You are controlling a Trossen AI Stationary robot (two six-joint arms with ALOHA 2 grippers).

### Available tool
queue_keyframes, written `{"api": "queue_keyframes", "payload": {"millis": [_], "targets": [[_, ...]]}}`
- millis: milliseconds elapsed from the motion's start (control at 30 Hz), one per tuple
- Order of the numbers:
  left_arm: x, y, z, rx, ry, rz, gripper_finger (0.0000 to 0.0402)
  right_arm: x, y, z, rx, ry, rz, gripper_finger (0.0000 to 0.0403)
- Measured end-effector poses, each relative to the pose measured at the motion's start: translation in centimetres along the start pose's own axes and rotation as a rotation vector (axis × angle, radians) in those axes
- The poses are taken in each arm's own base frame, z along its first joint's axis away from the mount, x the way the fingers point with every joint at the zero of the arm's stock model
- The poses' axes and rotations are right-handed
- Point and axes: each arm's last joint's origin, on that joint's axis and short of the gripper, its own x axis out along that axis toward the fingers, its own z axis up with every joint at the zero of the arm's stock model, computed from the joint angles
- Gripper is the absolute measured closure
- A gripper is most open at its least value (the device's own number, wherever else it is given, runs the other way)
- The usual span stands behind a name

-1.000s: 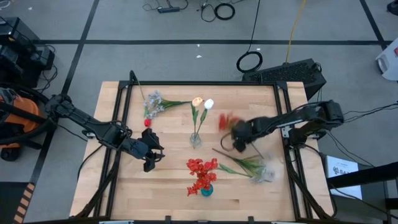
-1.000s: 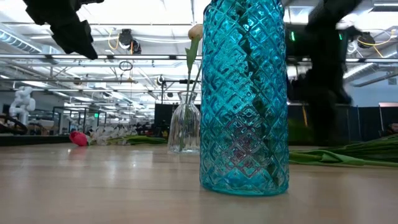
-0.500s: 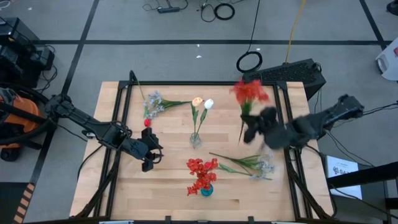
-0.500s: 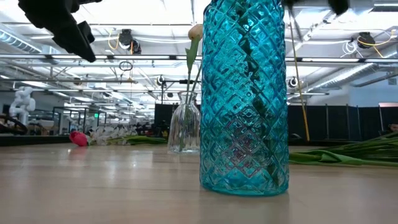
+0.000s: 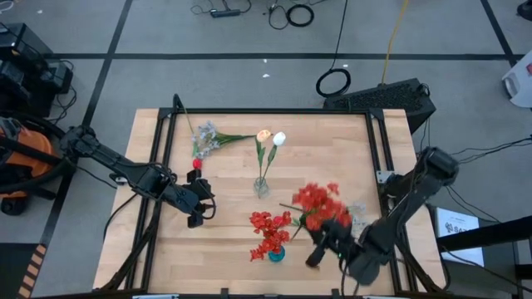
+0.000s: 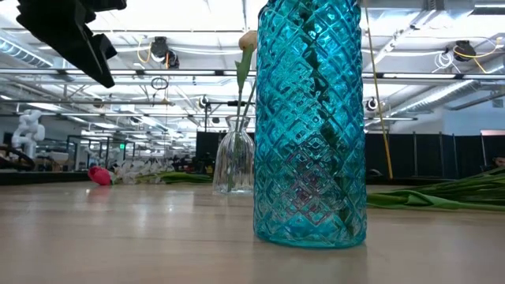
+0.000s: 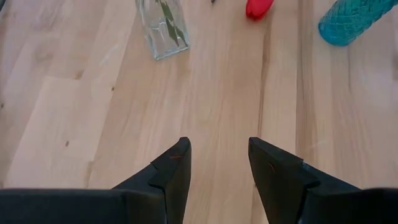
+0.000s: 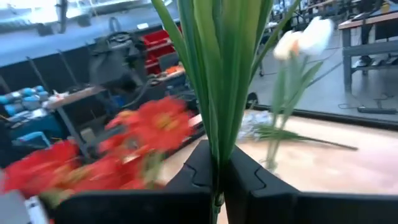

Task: Sort flowers into vase by color
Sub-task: Put the red flowers into the blue vase

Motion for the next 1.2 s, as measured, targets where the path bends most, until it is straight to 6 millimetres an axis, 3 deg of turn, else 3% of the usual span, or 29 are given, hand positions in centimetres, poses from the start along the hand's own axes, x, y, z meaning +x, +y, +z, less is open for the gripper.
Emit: {"api": "queue_keyframes", "payload": {"millis": [200, 467, 733, 1200], "targets": [[0.0, 0.0, 0.0, -0.001, 0.002, 0.001, 0.0236, -0.3, 2.9, -1.4, -0.055, -0.001, 0.014, 0.0403], [0.0, -0.1, -0.1, 0.000, 0.017, -0.025, 0.0236, -0.2, 6.0, -1.1, -0.140, 0.008, 0.046, 0.0403], [0.0, -0.1, -0.1, 0.000, 0.023, -0.034, 0.0236, 0.0, 6.4, -1.0, -0.174, 0.012, 0.057, 0.0402], [0.0, -0.1, -0.1, 0.001, 0.029, -0.043, 0.0236, 2.1, 6.3, -1.9, -0.261, 0.043, 0.093, 0.0402]]}}
